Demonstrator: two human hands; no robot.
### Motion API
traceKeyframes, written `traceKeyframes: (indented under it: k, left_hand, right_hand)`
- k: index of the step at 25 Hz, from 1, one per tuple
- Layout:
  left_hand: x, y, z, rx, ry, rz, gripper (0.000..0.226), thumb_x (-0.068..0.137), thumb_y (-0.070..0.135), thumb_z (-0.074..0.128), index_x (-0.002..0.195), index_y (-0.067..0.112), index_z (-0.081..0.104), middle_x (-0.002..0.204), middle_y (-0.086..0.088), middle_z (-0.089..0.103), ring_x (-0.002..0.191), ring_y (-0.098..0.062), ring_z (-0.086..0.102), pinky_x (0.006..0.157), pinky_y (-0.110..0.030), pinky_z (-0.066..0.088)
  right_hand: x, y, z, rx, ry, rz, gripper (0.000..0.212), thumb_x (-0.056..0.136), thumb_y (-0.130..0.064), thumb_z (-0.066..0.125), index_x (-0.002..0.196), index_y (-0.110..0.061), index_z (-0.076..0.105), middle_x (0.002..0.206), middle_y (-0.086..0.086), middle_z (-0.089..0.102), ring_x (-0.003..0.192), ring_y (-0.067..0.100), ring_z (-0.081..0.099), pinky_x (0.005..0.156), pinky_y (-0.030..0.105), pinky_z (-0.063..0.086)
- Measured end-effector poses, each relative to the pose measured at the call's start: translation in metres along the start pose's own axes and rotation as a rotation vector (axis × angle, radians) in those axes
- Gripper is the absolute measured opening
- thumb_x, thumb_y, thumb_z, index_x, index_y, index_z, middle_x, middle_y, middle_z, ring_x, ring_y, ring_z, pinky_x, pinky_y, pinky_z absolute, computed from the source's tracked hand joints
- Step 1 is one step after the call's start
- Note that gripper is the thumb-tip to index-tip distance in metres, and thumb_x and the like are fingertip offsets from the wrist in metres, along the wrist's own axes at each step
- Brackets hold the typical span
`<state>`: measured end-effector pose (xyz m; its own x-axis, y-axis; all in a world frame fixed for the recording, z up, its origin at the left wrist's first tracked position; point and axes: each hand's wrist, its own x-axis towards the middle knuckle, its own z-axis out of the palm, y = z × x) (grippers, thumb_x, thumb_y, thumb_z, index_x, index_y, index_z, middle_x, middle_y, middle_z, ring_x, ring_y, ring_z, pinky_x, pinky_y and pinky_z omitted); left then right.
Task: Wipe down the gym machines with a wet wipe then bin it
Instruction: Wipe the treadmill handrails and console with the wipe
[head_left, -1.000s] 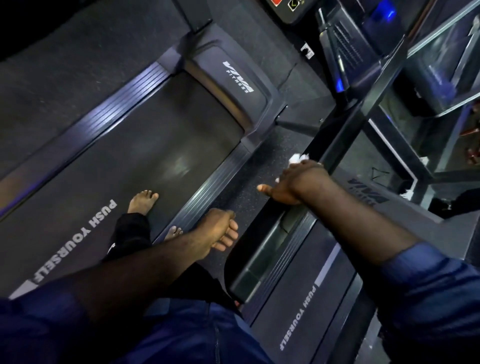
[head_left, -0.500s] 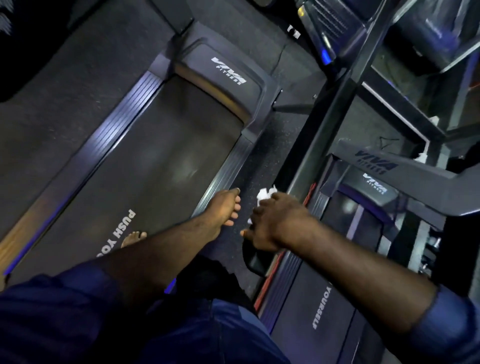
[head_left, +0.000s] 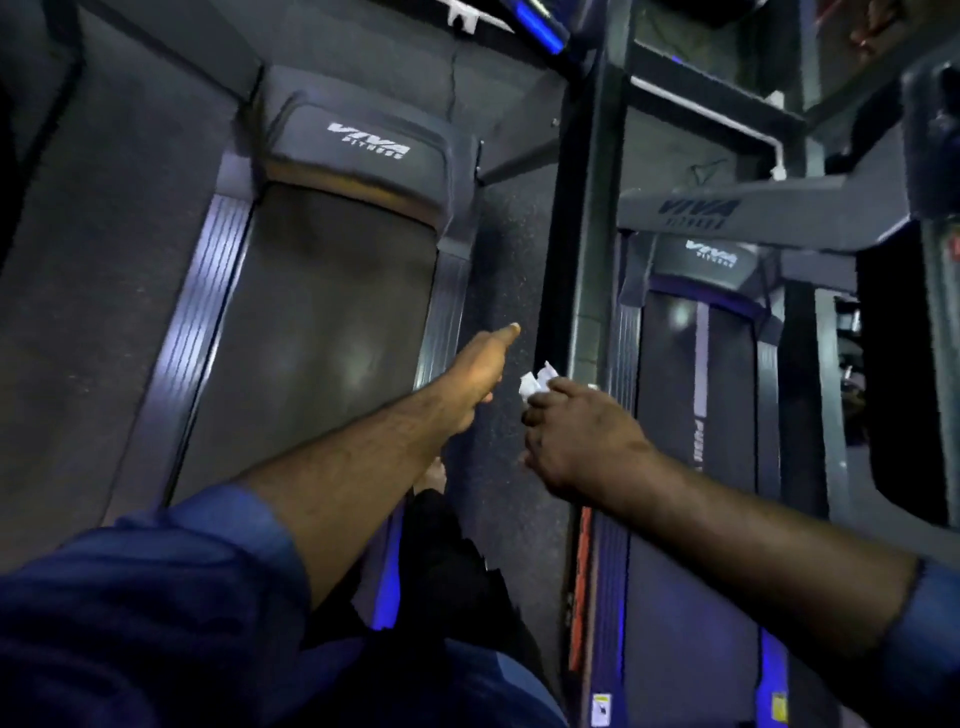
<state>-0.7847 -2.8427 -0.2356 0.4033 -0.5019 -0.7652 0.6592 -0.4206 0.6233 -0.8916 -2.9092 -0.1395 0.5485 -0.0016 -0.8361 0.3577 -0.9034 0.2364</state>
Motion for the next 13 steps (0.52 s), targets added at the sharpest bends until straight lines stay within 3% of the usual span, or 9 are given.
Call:
traceKeyframes:
  k: [4,6,8,11,13]
  left_hand:
    - [0.0,0.011,0.007,0.0,-0.034,0.014,0.06,0.103,0.06,0.048,0.143,0.015,0.053,0.11,0.001,0.057,0.09,-0.017,0.052,0.073,-0.034,0.043]
    - [-0.003,0.019,0.012,0.027,-0.036,0.028,0.066,0.099,0.064,0.053,0.145,0.016,0.05,0.114,0.0,0.057,0.096,-0.017,0.055,0.073,-0.034,0.045]
    - [-0.008,0.029,0.021,0.069,-0.022,0.078,0.079,0.089,0.07,0.063,0.146,0.017,0.047,0.124,0.0,0.058,0.107,-0.019,0.059,0.086,-0.036,0.05]
    - [-0.009,0.051,0.043,0.22,0.075,0.205,0.108,0.063,0.076,0.077,0.144,0.014,0.042,0.137,-0.005,0.057,0.122,-0.025,0.058,0.104,-0.043,0.05]
    - [-0.003,0.062,0.062,0.306,0.153,0.278,0.111,0.063,0.065,0.088,0.143,0.009,0.033,0.143,-0.01,0.052,0.125,-0.027,0.056,0.108,-0.042,0.048]
  right_hand:
    - [0.025,-0.009,0.002,-0.033,0.189,0.215,0.048,0.108,-0.04,0.032,0.127,-0.02,0.071,0.127,0.006,0.071,0.135,0.027,0.05,0.128,0.05,0.01]
    - [0.026,-0.025,0.011,0.0,0.227,0.199,0.044,0.107,-0.036,0.036,0.125,-0.019,0.073,0.121,0.007,0.073,0.129,0.027,0.054,0.125,0.047,0.016]
    - [0.011,-0.032,0.031,0.073,0.345,0.124,0.036,0.103,-0.026,0.043,0.111,-0.02,0.077,0.108,0.004,0.075,0.116,0.025,0.06,0.12,0.044,0.027]
    - [-0.006,-0.026,0.07,0.179,0.708,0.101,0.03,0.102,-0.015,0.048,0.11,-0.01,0.077,0.117,0.007,0.073,0.128,0.028,0.057,0.122,0.045,0.03]
    - [-0.012,-0.04,0.094,0.365,1.021,0.193,0.025,0.101,-0.007,0.059,0.12,0.0,0.074,0.13,0.013,0.07,0.136,0.03,0.056,0.121,0.045,0.037]
